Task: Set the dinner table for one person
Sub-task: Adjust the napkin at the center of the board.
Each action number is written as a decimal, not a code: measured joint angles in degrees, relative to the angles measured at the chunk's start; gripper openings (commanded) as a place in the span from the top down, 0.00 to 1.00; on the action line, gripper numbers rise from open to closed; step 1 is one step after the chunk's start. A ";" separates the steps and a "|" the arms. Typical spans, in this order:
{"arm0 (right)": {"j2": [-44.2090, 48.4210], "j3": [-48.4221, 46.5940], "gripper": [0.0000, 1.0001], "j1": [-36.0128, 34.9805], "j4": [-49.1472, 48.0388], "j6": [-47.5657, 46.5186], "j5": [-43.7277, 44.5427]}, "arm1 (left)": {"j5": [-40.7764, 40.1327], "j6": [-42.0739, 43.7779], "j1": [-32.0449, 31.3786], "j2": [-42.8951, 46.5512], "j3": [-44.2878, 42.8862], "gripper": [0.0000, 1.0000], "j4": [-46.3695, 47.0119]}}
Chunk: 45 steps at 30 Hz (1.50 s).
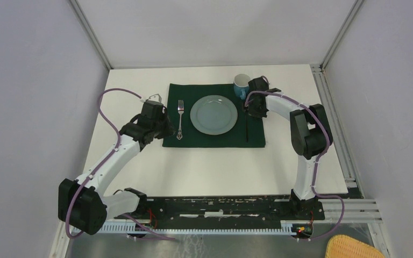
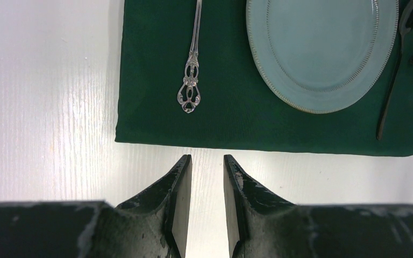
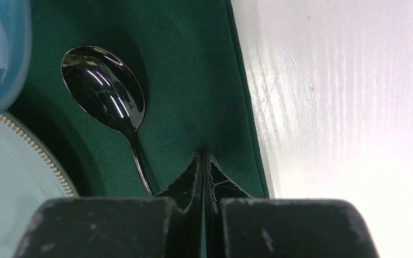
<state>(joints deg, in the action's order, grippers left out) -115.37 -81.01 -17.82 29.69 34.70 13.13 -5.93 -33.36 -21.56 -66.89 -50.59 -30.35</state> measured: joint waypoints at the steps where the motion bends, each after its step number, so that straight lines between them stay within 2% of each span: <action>1: -0.11 -0.17 1.00 0.00 0.20 0.02 0.02 | 0.00 0.00 0.00 0.04 0.00 0.65 0.00; 35: -1.92 -3.15 1.00 1.11 1.60 0.13 0.68 | 0.00 0.00 0.00 0.22 0.00 0.65 0.00; 38: -1.84 -2.93 0.94 1.11 1.27 0.00 0.66 | 0.00 0.00 0.00 0.22 0.00 0.65 0.00; 45: 1.73 -0.26 0.75 1.33 0.61 -0.28 0.72 | 0.00 0.00 0.00 0.22 0.11 0.65 0.02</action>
<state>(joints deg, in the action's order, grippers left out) -113.65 -81.28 -16.49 30.30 34.41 13.85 -5.93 -33.36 -21.56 -66.67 -50.48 -30.33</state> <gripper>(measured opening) 0.198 0.352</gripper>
